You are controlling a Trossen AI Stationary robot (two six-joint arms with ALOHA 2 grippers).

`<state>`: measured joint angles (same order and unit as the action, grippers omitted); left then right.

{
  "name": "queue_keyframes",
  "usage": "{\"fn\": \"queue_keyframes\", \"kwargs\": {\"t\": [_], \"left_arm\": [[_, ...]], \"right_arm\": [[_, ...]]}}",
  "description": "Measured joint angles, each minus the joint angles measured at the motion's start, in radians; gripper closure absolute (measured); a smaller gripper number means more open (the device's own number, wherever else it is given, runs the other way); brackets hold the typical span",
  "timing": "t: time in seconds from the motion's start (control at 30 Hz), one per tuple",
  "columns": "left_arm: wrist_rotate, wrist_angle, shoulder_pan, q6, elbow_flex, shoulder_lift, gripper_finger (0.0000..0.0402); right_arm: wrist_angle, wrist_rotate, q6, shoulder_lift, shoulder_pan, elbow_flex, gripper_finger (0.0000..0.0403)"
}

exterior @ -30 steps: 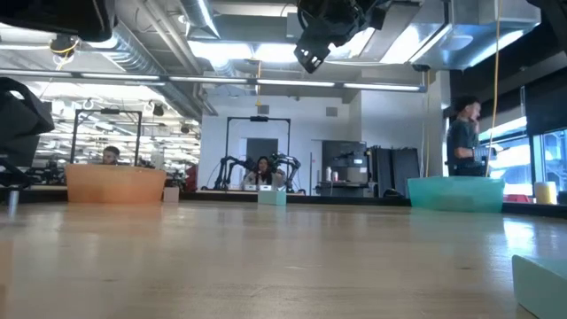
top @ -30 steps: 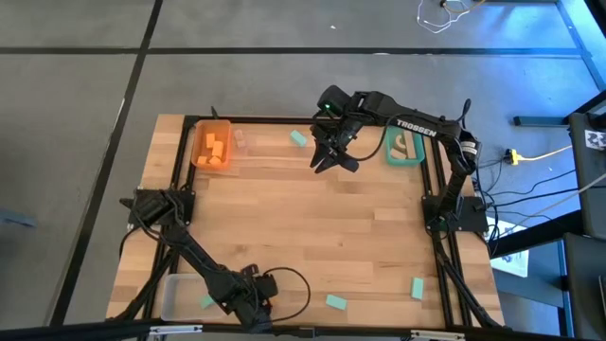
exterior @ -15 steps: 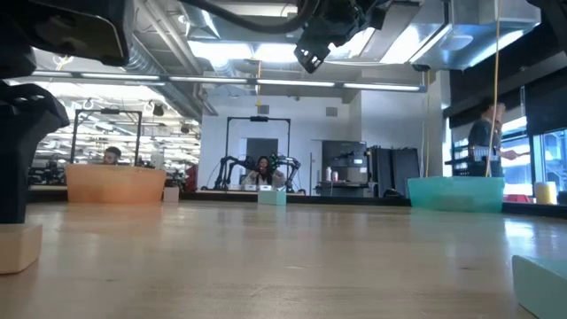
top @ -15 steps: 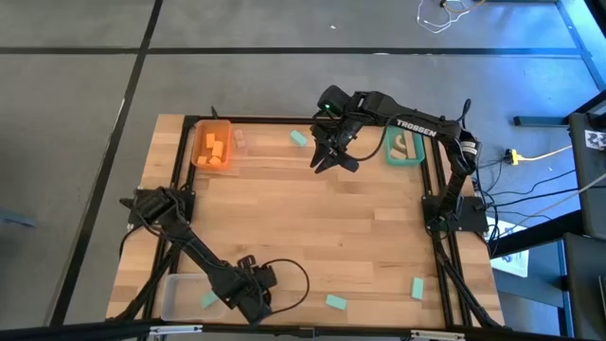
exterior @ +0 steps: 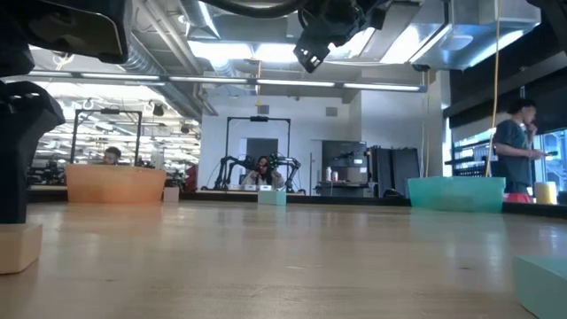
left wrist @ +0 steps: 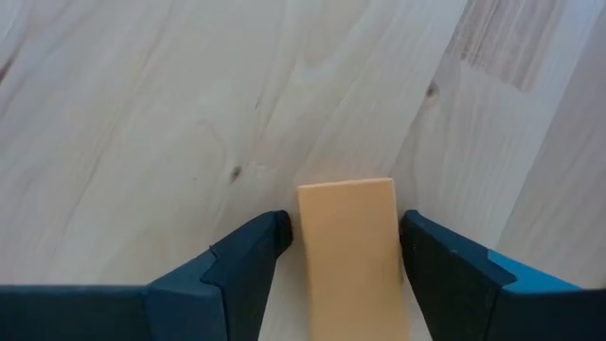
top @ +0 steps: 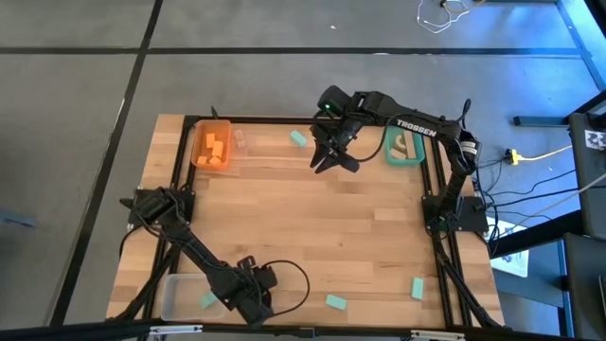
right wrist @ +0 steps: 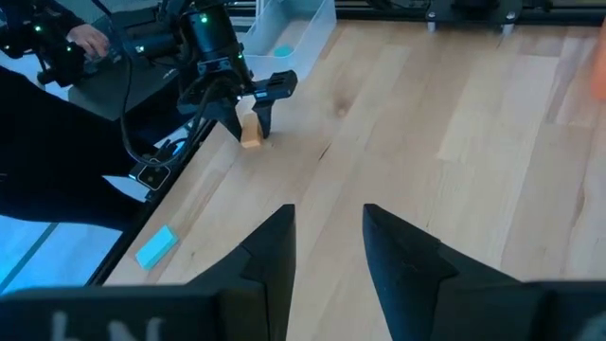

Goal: Sort & place blocks by color
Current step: Put the orange block into the orange bin

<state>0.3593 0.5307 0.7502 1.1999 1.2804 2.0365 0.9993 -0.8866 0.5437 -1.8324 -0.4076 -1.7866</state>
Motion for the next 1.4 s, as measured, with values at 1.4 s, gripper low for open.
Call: {"fn": "queue_keyframes", "kwargs": {"t": [1.4], "left_arm": [[0.023,0.09,-0.018,-0.058,0.002,0.002,0.0277]], "right_arm": [[0.076,-0.102,0.143,0.0,0.0,0.0,0.0277]]}}
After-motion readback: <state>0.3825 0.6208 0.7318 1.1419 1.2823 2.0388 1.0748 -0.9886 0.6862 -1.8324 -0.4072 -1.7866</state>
